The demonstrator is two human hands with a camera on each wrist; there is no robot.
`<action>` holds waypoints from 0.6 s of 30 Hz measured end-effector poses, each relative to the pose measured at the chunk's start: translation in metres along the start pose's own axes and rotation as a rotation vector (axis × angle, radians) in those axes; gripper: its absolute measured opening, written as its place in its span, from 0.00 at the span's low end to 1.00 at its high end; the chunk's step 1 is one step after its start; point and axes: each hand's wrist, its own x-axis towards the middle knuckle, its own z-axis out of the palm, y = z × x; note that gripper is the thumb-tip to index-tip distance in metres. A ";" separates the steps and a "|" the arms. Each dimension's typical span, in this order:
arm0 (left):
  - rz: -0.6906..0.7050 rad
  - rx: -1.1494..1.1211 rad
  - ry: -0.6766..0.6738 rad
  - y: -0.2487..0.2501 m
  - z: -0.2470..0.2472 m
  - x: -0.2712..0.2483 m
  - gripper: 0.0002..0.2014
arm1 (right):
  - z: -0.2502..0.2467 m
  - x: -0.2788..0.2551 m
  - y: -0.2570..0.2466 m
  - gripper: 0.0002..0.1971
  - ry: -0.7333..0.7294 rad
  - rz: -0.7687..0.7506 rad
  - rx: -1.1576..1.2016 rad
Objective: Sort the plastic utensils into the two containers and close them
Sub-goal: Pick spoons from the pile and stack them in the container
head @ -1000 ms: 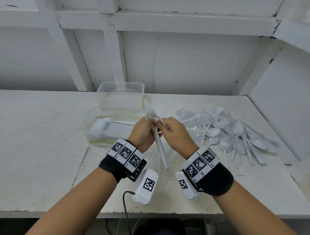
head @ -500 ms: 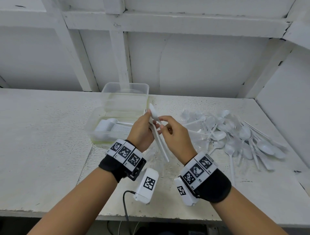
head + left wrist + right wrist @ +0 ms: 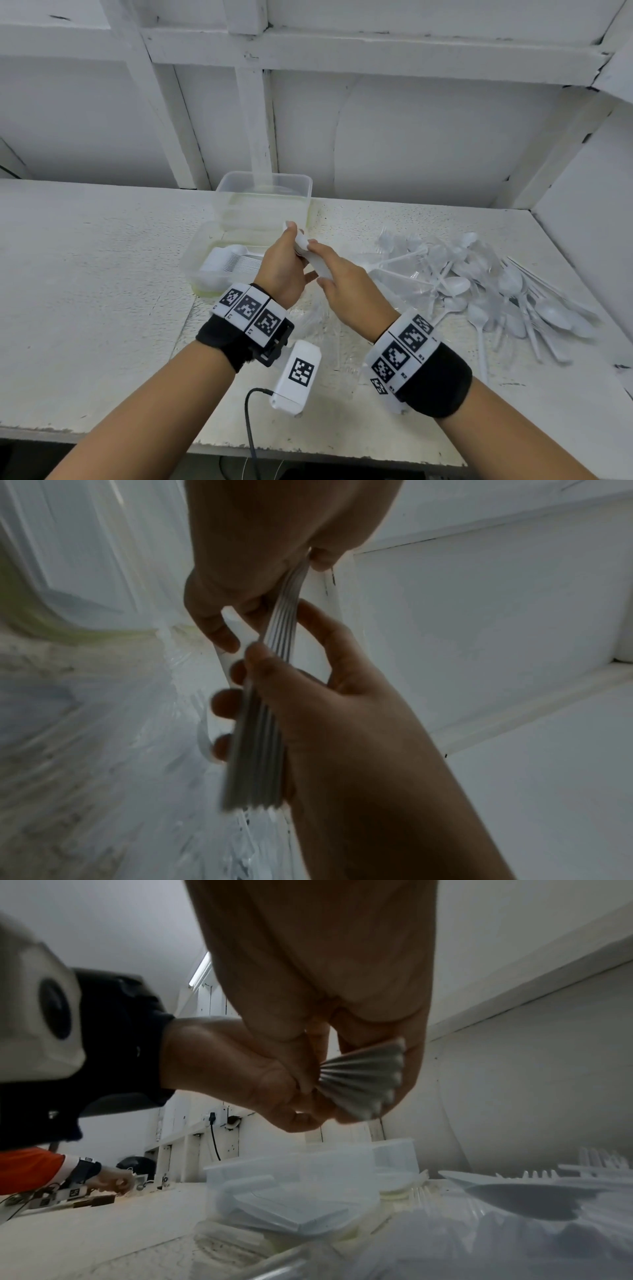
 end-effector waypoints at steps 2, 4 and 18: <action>0.010 0.039 -0.004 0.004 -0.003 0.001 0.18 | -0.003 0.004 -0.002 0.27 0.000 -0.012 -0.066; 0.009 0.078 -0.037 0.009 -0.009 0.002 0.18 | -0.005 0.007 -0.004 0.26 0.013 -0.027 -0.094; 0.046 0.810 -0.047 0.069 -0.051 0.007 0.17 | -0.007 0.048 0.001 0.20 0.084 -0.102 -0.108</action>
